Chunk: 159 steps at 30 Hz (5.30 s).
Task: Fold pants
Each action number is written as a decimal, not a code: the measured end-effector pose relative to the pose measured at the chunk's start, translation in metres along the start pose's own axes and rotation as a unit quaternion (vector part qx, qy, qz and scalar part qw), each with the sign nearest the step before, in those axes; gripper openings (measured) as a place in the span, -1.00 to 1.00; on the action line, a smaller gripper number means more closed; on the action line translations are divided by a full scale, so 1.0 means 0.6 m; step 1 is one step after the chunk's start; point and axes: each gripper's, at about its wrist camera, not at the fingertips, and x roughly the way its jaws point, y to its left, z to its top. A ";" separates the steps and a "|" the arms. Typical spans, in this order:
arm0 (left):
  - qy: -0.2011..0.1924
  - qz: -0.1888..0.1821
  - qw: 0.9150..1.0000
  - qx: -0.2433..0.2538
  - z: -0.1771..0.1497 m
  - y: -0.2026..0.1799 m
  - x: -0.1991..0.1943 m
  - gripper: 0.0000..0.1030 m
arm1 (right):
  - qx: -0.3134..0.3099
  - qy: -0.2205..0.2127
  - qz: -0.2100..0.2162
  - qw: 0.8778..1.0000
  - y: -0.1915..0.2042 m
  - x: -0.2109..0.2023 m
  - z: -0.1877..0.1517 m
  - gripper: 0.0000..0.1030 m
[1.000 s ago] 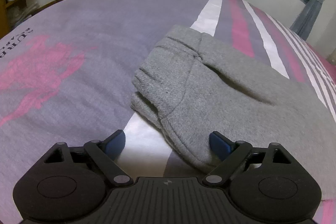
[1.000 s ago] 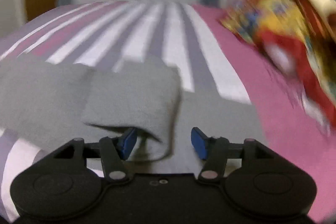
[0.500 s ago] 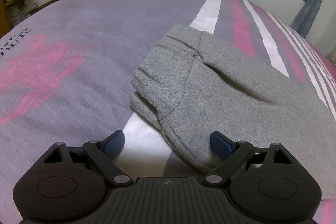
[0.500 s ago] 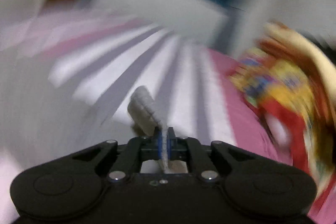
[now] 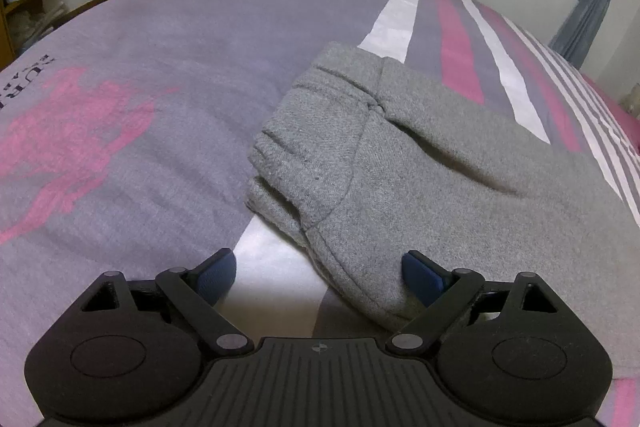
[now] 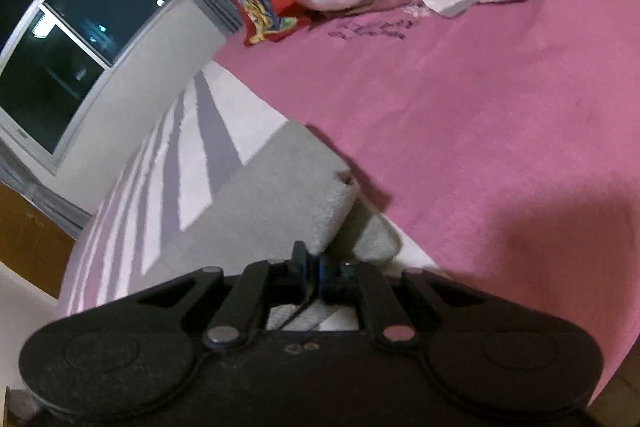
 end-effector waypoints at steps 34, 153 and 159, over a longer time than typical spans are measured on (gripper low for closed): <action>-0.079 -0.089 0.984 -0.134 -0.017 0.064 0.002 0.12 | -0.409 0.275 0.305 0.815 0.688 0.434 -0.257 -0.16; -0.075 -0.098 0.990 -0.064 -0.103 -0.010 -0.055 0.56 | 0.029 0.067 0.032 0.997 -0.034 0.042 -0.001 -0.82; -0.088 -0.149 0.964 -0.203 -0.080 0.065 -0.025 0.55 | 0.025 0.064 0.035 0.997 -0.027 0.028 -0.008 -0.63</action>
